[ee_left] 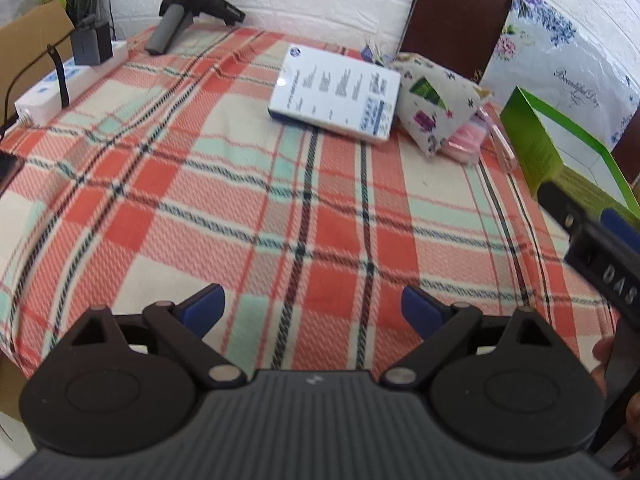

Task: Organize objects
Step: 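Reach the left gripper to the white HP box and grasp it, then carry the HP box into the green box and open the left gripper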

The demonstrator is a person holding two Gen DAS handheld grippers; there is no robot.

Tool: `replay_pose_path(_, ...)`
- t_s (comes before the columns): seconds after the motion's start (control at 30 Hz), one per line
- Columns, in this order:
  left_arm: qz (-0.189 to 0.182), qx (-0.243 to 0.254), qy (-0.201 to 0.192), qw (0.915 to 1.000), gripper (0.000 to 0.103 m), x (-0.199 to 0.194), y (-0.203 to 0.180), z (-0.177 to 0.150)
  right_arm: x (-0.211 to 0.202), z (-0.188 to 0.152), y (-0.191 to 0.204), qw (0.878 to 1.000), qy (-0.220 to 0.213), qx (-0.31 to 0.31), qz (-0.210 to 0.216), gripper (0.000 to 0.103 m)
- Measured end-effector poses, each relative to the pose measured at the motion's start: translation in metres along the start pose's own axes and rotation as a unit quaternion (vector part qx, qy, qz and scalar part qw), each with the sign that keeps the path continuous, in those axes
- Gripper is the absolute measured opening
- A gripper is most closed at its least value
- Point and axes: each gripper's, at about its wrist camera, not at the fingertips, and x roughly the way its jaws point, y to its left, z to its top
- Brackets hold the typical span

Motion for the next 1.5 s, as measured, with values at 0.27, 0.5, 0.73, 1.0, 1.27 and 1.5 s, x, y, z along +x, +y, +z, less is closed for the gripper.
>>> replay_pose_path(0.27, 0.082, 0.024, -0.066, 0.9941, 0.096, 0.019, 0.035, 0.046, 0.023, -0.006, 0.018, 0.996, 0.049, -0.037, 0.064, 0.084)
replay_pose_path(0.5, 0.093, 0.040, -0.079, 0.9917, 0.096, 0.039, 0.052, 0.082, 0.063, 0.008, 0.047, 0.989, 0.066, -0.073, 0.112, 0.068)
replay_pose_path(0.73, 0.042, 0.042, -0.082, 0.9949, 0.081, 0.059, 0.053, 0.121, 0.109, 0.019, 0.073, 0.980, 0.082, -0.116, 0.141, 0.065)
replay_pose_path(1.0, -0.040, 0.065, -0.084, 0.9936, 0.080, 0.089, 0.030, 0.141, 0.152, 0.010, 0.089, 0.972, 0.113, -0.141, 0.147, 0.067)
replay_pose_path(1.27, -0.084, 0.061, -0.068, 0.9923, 0.067, 0.101, 0.018, 0.136, 0.178, 0.007, 0.093, 0.972, 0.129, -0.132, 0.148, 0.068)
replay_pose_path(1.5, -0.089, 0.079, -0.098, 0.9881, 0.063, 0.056, -0.006, 0.136, 0.142, 0.028, 0.068, 0.983, 0.077, -0.097, 0.135, 0.064)
